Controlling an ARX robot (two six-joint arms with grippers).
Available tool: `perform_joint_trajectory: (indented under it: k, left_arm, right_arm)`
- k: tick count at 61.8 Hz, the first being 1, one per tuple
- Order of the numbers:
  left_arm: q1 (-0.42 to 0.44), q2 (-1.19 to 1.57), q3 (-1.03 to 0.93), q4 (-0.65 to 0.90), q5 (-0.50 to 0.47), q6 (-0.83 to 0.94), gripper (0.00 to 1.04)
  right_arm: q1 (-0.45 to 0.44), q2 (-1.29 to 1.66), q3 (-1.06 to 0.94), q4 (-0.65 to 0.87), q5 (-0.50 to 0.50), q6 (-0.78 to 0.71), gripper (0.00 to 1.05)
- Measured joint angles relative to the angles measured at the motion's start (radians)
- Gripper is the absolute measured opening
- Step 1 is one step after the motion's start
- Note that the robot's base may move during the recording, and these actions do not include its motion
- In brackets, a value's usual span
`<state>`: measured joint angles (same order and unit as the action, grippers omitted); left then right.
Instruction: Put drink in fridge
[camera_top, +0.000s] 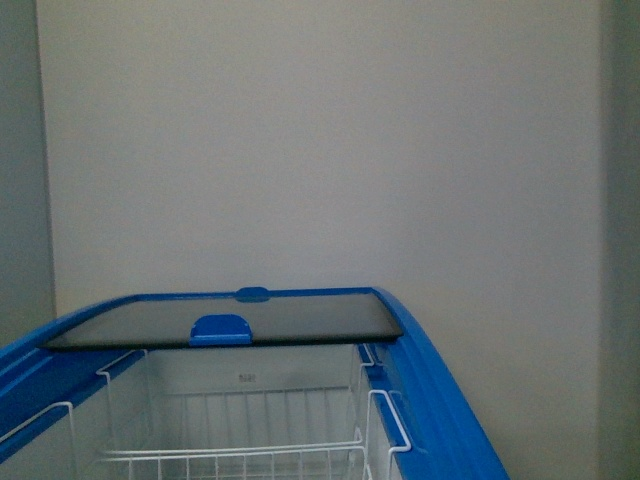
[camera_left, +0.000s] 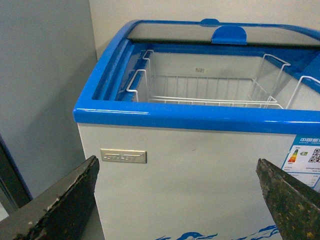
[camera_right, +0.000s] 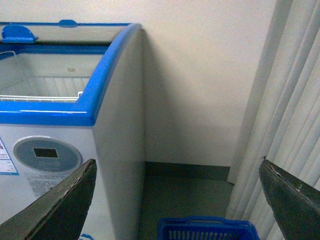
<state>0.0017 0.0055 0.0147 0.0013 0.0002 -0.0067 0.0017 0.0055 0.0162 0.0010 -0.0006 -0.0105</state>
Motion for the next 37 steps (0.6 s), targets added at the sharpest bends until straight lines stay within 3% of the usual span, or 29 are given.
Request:
perform_joint_trajectory:
  k: [37]
  left_arm:
    - [0.0, 0.0, 0.0, 0.0, 0.0, 0.0, 0.97]
  right_arm:
    - [0.0, 0.0, 0.0, 0.0, 0.0, 0.0, 0.97]
